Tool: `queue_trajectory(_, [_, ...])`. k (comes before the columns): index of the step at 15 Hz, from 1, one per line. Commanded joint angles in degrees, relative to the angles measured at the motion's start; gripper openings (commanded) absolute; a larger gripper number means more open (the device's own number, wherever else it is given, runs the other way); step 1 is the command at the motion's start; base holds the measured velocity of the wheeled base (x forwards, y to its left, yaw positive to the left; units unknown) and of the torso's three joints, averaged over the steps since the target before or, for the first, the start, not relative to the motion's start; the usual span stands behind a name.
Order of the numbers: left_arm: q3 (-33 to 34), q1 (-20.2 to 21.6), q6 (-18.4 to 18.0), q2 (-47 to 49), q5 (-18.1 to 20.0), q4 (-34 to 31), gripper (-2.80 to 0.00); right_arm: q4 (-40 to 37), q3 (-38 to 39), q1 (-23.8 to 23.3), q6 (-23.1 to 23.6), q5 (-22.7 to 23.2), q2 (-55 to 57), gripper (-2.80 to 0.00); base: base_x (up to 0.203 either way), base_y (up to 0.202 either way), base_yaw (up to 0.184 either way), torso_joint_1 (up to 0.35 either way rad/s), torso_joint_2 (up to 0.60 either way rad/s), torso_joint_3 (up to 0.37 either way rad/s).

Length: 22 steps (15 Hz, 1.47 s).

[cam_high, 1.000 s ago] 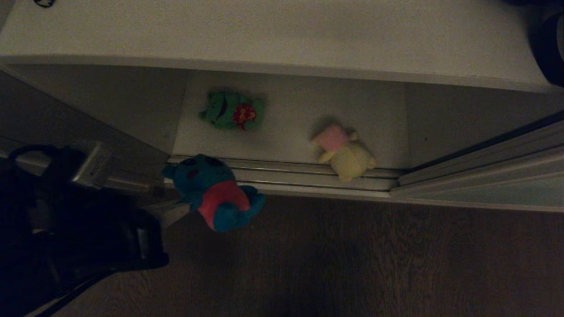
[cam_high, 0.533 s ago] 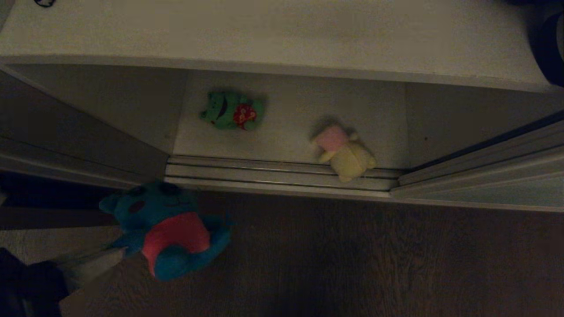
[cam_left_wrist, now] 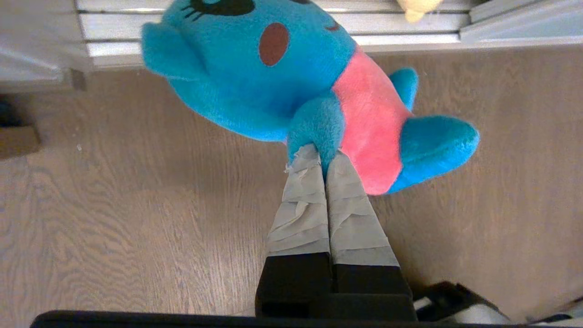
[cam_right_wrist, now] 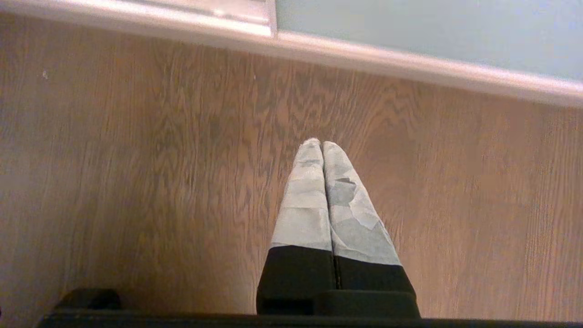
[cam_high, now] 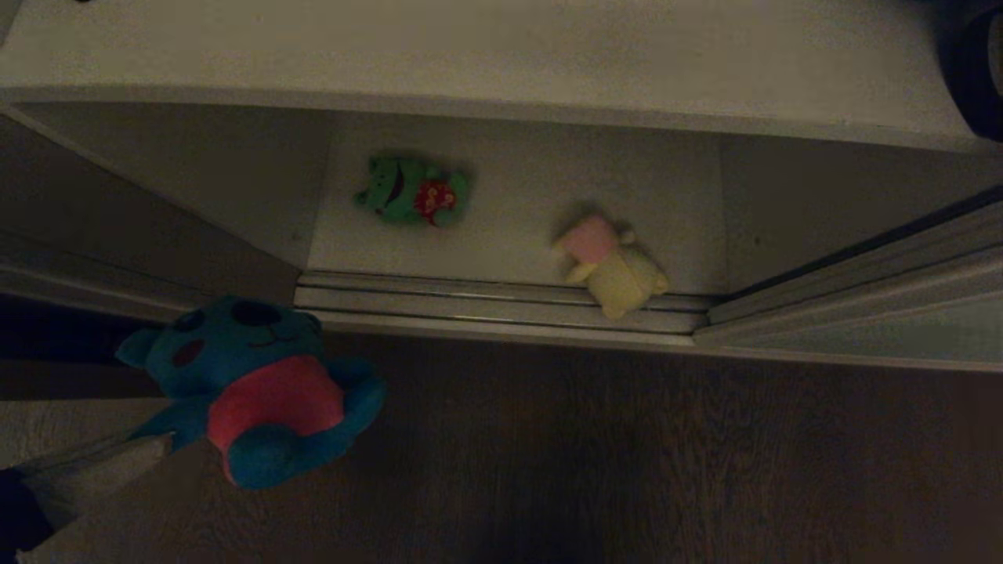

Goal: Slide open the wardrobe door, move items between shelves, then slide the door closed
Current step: Place the blue doll on the higher shelf

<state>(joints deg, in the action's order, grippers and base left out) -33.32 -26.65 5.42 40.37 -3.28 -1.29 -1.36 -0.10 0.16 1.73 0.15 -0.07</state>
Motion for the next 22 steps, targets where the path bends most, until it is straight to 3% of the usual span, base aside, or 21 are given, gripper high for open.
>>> queue_trajectory(1, [0.3, 0.9, -0.2, -2.6, 0.2, -0.2, -2.80, 0.0, 0.0, 0.0, 0.0, 0.0, 0.0, -2.80, -0.177, 0.000, 0.003, 0.007, 0.01, 0.002])
queue_trajectory(6, [0.0, 0.9, -0.1, -2.2, 0.5, 0.6, -2.80, 0.0, 0.0, 0.0, 0.0, 0.0, 0.0, -2.80, -0.172, 0.000, 0.001, -0.001, 0.00, 0.006])
queue_trajectory(12, [-2.3, 0.9, -0.6, -3.5, 1.7, 0.2, -2.80, 0.0, 0.0, 0.0, 0.0, 0.0, -0.1, -2.80, 0.000, 0.000, 0.000, 0.000, 0.00, 0.000])
queue_trajectory(14, [-5.8, 1.0, -1.9, -4.7, 1.4, -3.2, -2.80, 0.0, 0.0, 0.0, 0.0, 0.0, 0.0, -2.80, 0.000, 0.000, 0.000, 0.000, 0.00, 0.000])
queue_trajectory(17, [-14.4, 0.9, -1.9, -8.2, 2.9, -17.8, -2.80, 0.0, 0.0, 0.0, 0.0, 0.0, 0.0, -2.80, 0.000, 0.000, 0.000, 0.000, 0.00, 0.000])
queue_trajectory(22, [-17.4, 0.9, -1.7, -8.5, 4.4, -18.6, -2.80, -0.1, 0.0, 0.0, 0.0, 0.0, 0.0, -2.80, 0.000, 0.000, 0.000, 0.000, 0.00, 0.000])
